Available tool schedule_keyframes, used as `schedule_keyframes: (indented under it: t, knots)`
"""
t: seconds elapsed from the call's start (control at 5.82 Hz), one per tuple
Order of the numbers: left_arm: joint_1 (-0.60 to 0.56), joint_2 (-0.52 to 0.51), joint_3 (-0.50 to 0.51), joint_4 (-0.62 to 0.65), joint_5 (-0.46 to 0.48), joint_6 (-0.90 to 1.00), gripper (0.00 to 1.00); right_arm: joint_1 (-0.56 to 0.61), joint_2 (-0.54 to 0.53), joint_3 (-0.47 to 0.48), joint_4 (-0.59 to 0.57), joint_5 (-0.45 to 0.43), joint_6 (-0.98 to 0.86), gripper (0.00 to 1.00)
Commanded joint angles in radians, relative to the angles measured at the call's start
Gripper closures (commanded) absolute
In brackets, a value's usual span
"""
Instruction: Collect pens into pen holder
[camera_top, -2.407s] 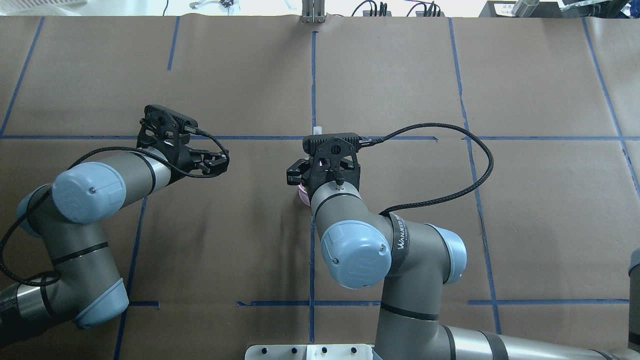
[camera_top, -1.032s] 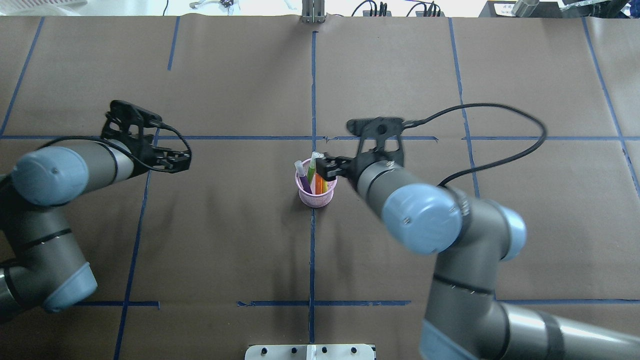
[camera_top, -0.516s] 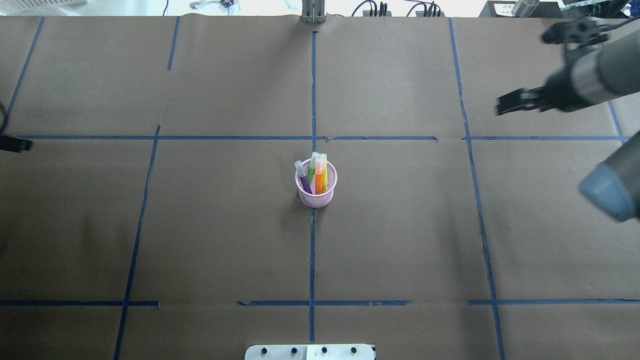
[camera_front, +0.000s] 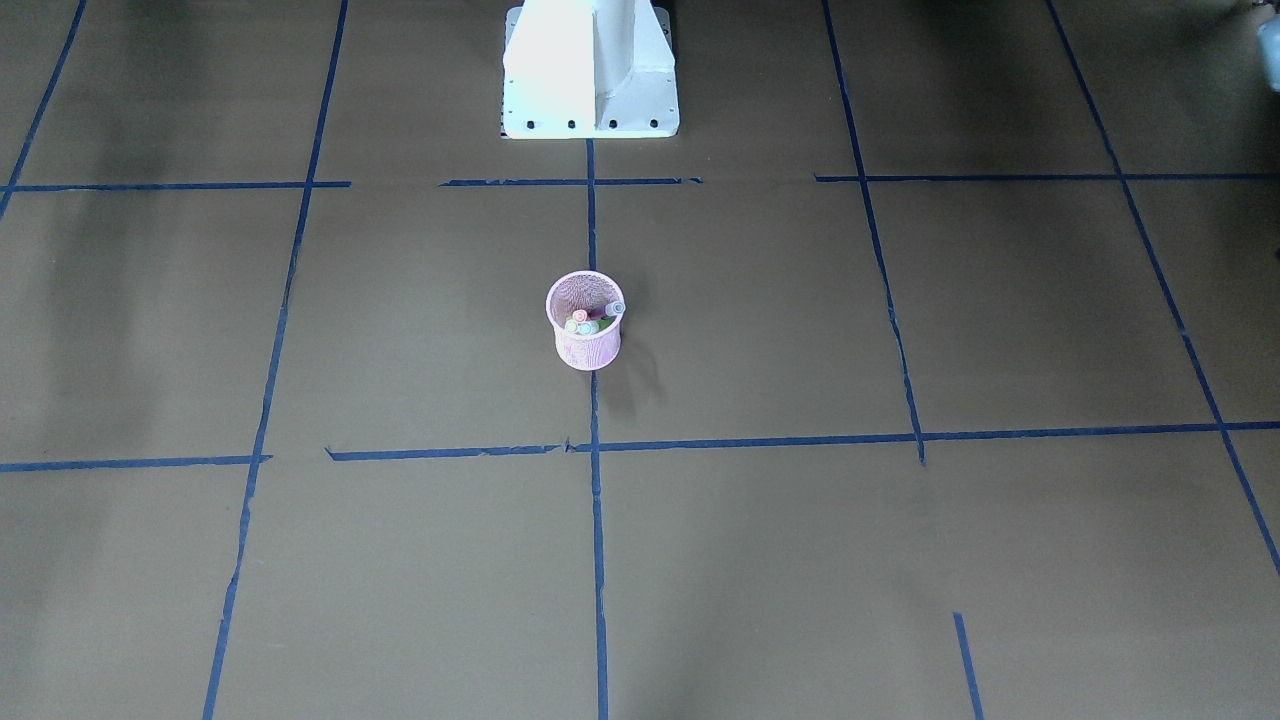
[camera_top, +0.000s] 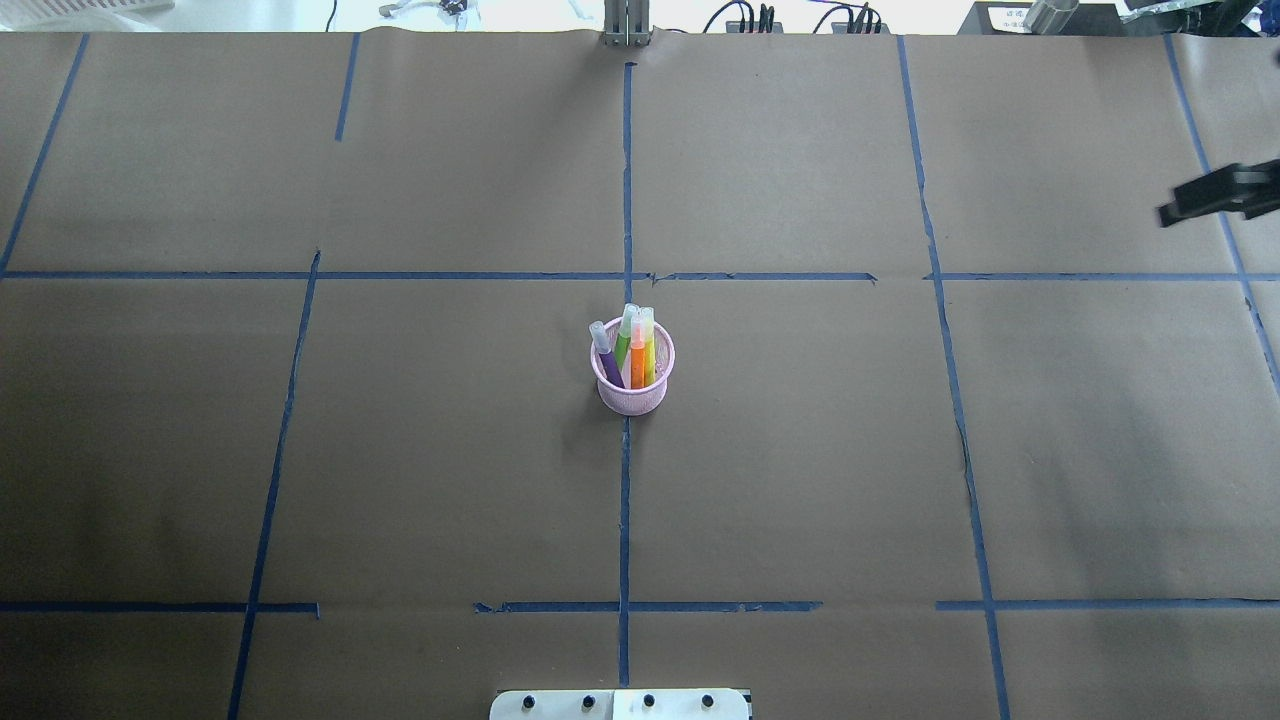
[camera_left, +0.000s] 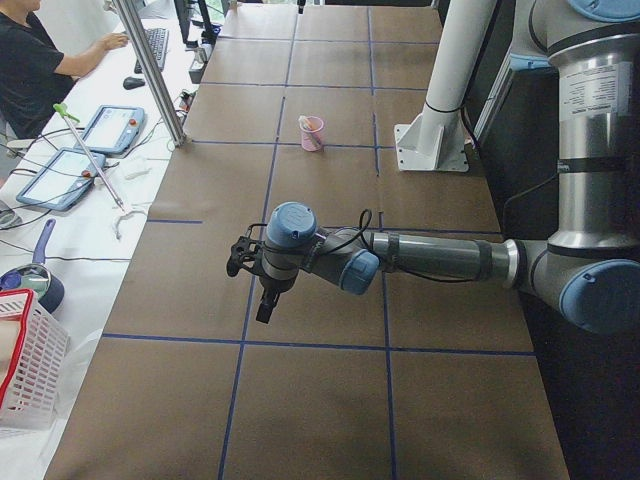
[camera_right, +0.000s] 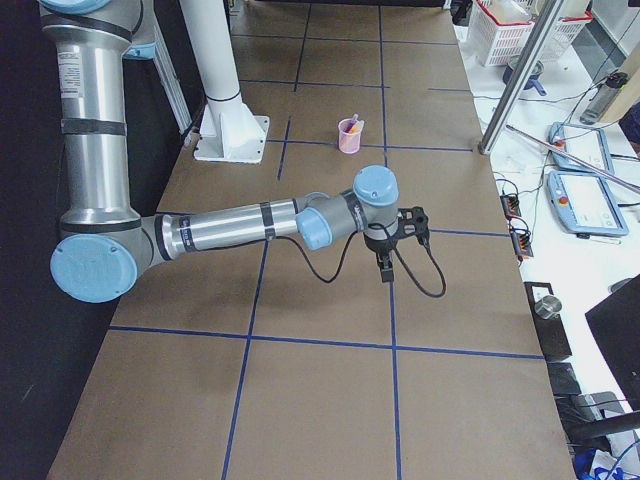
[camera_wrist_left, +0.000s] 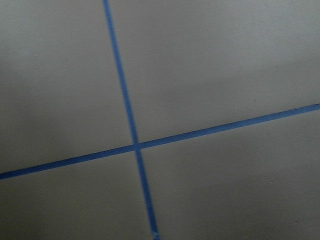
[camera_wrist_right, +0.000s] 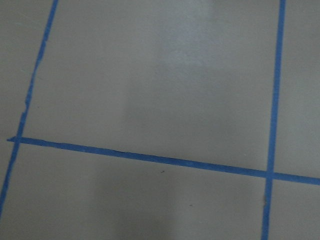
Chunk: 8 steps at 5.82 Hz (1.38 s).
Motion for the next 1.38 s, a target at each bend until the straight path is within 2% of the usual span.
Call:
schedule_keyframes:
  t: [0.0, 0.17, 0.34, 0.52, 0.86, 1.03, 1.2]
  knots:
    - [-0.026, -0.08, 0.011, 0.204, -0.055, 0.027, 0.0, 0.118, -0.036, -0.119, -0.031, 0.008, -0.205, 0.0]
    - [-0.021, -0.074, -0.027, 0.25, -0.088, 0.027, 0.0, 0.167, -0.031, -0.133, -0.123, -0.003, -0.34, 0.0]
    - [-0.047, -0.038, -0.058, 0.277, -0.106, 0.146, 0.0, 0.189, -0.034, -0.136, -0.183, -0.001, -0.415, 0.0]
    - [-0.082, -0.031, -0.078, 0.437, -0.103, 0.247, 0.0, 0.198, -0.039, -0.135, -0.188, 0.003, -0.42, 0.0]
    - [-0.081, -0.025, -0.052, 0.462, -0.082, 0.25, 0.0, 0.195, -0.04, -0.147, -0.188, -0.009, -0.42, 0.0]
    - [-0.085, -0.027, -0.053, 0.46, -0.01, 0.25, 0.0, 0.195, -0.04, -0.158, -0.188, -0.004, -0.422, 0.0]
    - [-0.098, 0.005, -0.053, 0.459, 0.004, 0.253, 0.0, 0.134, -0.036, -0.162, -0.19, -0.006, -0.422, 0.0]
